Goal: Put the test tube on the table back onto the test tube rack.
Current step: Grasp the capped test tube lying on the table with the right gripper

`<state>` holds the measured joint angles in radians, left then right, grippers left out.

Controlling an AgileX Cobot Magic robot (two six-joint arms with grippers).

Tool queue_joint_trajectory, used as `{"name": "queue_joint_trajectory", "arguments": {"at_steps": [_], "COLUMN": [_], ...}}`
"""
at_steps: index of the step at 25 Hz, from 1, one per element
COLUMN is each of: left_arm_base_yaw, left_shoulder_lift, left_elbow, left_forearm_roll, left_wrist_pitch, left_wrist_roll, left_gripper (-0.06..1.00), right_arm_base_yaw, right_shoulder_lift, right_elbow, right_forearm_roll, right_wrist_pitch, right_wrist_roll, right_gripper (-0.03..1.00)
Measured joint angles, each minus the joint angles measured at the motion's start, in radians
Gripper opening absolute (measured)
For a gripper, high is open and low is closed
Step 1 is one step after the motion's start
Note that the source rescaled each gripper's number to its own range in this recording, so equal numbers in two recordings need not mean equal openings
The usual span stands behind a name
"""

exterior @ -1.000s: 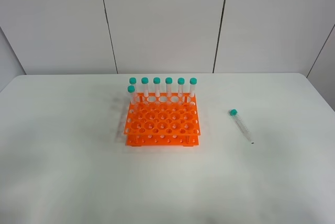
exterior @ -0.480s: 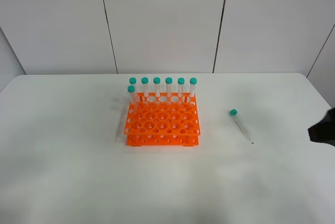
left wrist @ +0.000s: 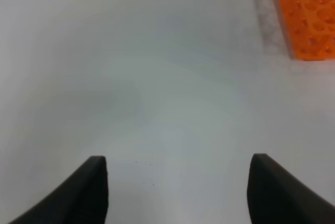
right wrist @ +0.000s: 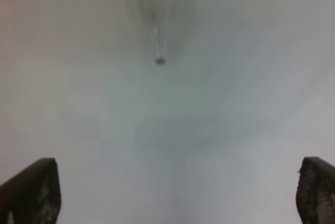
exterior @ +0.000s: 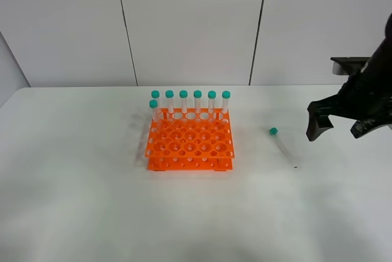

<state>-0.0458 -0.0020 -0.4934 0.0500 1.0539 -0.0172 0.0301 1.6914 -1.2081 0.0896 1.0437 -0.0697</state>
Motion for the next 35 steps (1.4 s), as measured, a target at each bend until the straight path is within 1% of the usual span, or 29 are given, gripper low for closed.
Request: {"name": "queue_joint_trajectory", "arguments": {"at_steps": [4,7,9,15,21,32,35], "left_arm_base_yaw": [0.000,0.000,0.000,0.000,0.000,0.000,0.000], "left_shoulder_lift": [0.000,0.000,0.000,0.000,0.000,0.000,0.000], "left_elbow": [0.000,0.000,0.000,0.000,0.000,0.000,0.000], "left_forearm_roll": [0.000,0.000,0.000,0.000,0.000,0.000,0.000], "left_wrist_pitch": [0.000,0.000,0.000,0.000,0.000,0.000,0.000], "left_wrist_roll": [0.000,0.000,0.000,0.000,0.000,0.000,0.000], "left_gripper": [0.91,0.91,0.91,0.91,0.91,0.91,0.91], "right_arm_base_yaw": [0.035,0.067,0.069,0.068,0.068,0.068,0.068], "right_shoulder_lift": [0.140,0.214,0.255,0.348,0.424,0.480,0.480], "right_elbow": [-0.116,-0.169,-0.192,-0.199,-0.199,-0.199,-0.199], "right_forearm_roll": [0.000,-0.001,-0.003,-0.008,-0.008,-0.008,-0.008], "right_wrist_pitch": [-0.008,-0.037,-0.054,-0.109,-0.135,-0.190,-0.191], "right_wrist_roll": [-0.039,-0.052,-0.053,-0.084,-0.090,-0.090,-0.090], "right_gripper": [1.00,1.00,1.00,1.00,1.00,1.00,1.00]}}
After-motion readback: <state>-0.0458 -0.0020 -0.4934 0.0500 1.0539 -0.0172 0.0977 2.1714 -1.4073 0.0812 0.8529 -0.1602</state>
